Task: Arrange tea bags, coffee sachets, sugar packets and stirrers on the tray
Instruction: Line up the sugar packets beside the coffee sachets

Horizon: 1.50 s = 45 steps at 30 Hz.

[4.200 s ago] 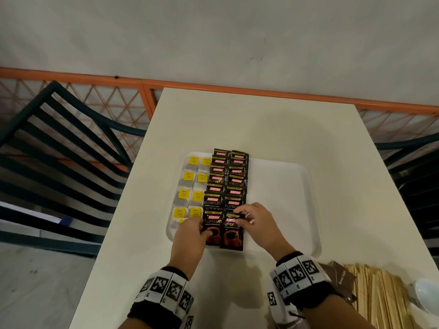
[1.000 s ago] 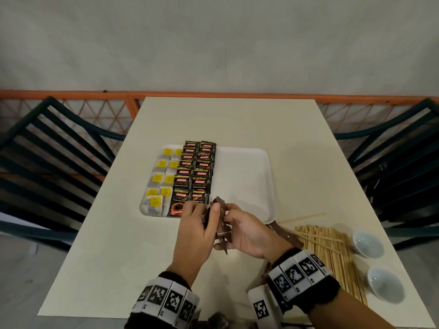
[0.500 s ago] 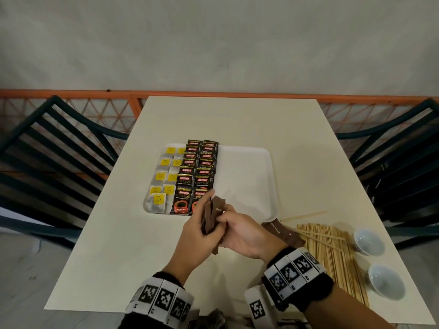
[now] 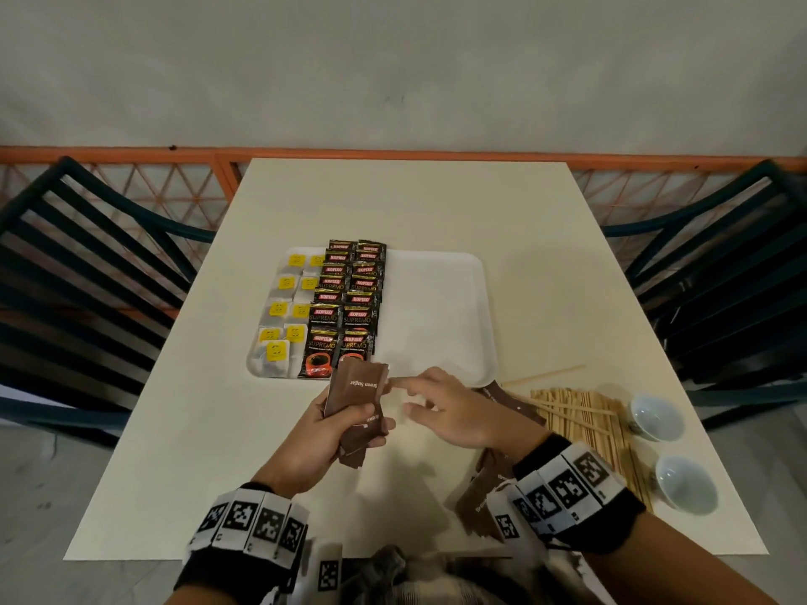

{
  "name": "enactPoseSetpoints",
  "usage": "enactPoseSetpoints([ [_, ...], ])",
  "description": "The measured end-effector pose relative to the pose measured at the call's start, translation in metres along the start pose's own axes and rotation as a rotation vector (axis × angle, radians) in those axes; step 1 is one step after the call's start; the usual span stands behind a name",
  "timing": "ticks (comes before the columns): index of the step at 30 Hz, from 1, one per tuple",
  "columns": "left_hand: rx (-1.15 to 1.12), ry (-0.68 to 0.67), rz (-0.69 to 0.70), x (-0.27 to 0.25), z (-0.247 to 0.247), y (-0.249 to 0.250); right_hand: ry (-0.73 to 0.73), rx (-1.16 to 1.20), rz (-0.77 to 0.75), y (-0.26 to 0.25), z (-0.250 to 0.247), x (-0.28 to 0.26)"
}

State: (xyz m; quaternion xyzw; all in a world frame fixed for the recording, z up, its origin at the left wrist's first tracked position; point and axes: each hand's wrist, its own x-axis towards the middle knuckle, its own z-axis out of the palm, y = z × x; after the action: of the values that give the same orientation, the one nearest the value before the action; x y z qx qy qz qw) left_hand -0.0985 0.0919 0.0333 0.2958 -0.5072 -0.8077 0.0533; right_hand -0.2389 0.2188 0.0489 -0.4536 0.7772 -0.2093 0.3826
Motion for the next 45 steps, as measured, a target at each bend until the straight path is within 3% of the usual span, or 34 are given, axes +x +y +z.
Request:
enactPoseSetpoints([
  [4,-0.024,0.014,0.004,-0.004,-0.007,-0.001,0.156,-0.154,0.082,0.045,-0.020,-0.020],
  [10,-0.043,0.064,-0.012,-0.004,-0.016,-0.004,-0.151,-0.483,0.075,0.075,0.007,-0.055],
  [19,0.011,0.067,-0.039,-0.003,-0.013,-0.004,-0.136,-0.743,-0.045,0.074,0.034,-0.063],
  [25,0.051,0.057,-0.049,-0.004,-0.012,-0.003,-0.081,-0.771,-0.105,0.066,0.037,-0.056],
  [28,0.060,0.064,-0.040,-0.005,-0.011,-0.002,-0.064,-0.605,-0.072,0.056,0.032,-0.049],
  [32,0.070,0.035,-0.047,-0.006,-0.008,0.000,0.038,-0.021,-0.040,0.032,0.013,-0.039],
  [36,0.103,-0.046,-0.032,-0.008,-0.003,0.003,0.118,0.360,-0.120,0.006,-0.002,-0.027],
  [41,0.076,-0.162,-0.038,-0.012,0.006,0.010,0.154,0.419,-0.250,-0.016,0.001,-0.006],
  [45,-0.004,-0.171,-0.058,-0.012,0.001,0.011,0.121,0.350,-0.204,-0.020,0.005,0.004],
])
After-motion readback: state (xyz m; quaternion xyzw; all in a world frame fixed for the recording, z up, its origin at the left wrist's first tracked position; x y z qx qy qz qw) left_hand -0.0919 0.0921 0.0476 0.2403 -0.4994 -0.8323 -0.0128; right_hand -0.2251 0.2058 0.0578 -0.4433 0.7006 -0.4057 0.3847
